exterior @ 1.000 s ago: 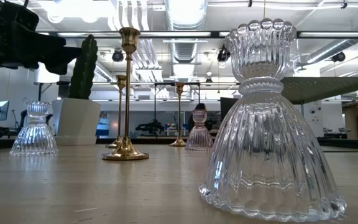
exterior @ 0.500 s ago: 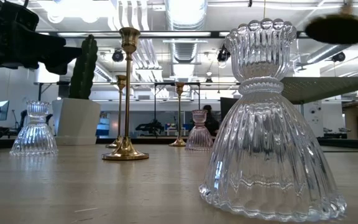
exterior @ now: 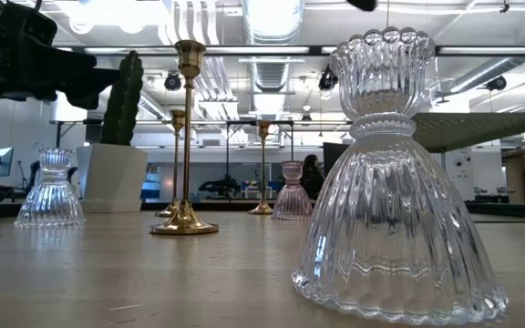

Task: Pick & Place candle stick holders
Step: Put the gold candle holder on the shelf

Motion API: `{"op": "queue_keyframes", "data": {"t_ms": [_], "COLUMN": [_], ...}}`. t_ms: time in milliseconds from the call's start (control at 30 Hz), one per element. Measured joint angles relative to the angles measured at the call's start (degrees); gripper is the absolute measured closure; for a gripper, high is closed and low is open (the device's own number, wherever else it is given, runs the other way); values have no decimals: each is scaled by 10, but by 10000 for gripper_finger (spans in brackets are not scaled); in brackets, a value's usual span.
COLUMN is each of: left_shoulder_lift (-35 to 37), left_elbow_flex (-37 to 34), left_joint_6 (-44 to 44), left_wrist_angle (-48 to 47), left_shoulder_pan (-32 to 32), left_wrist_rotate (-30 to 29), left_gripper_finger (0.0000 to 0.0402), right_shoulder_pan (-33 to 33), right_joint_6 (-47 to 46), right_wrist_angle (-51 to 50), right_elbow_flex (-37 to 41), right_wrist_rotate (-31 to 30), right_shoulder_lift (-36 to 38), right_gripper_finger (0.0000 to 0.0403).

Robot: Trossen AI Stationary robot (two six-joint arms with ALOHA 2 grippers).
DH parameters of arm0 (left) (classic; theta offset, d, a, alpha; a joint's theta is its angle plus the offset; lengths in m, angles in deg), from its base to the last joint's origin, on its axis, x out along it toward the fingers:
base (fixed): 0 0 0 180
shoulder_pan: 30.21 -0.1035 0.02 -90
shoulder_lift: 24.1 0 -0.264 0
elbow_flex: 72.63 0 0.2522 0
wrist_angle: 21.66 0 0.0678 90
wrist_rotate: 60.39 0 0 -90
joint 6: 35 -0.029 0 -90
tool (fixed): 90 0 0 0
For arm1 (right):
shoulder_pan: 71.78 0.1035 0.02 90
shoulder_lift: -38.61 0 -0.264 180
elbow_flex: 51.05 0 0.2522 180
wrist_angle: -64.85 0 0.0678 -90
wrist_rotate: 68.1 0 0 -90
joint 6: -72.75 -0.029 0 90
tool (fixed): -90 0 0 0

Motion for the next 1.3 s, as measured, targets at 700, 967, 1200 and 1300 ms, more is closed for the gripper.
{"op": "queue_keyframes", "data": {"t_ms": [700, 967, 1200, 1300], "left_shoulder_lift": [0, 0, 0, 0], "left_elbow_flex": [0, 0, 0, 0], "left_joint_6": [0, 0, 0, 0], "left_wrist_angle": [0, 0, 0, 0], "left_shoulder_pan": [0, 0, 0, 0], "left_wrist_rotate": [0, 0, 0, 0], "left_gripper_finger": [140, 140, 140, 140], "right_shoulder_pan": [-492, -561, -529, -509], "right_joint_6": [107, 102, 94, 87], "right_wrist_angle": [0, 0, 0, 0], "right_elbow_flex": [14, 14, 18, 20], "right_wrist_rotate": [31, 90, 115, 132], "right_shoulder_lift": [-17, -17, -17, -17], "right_gripper_finger": [394, 394, 394, 394]}}
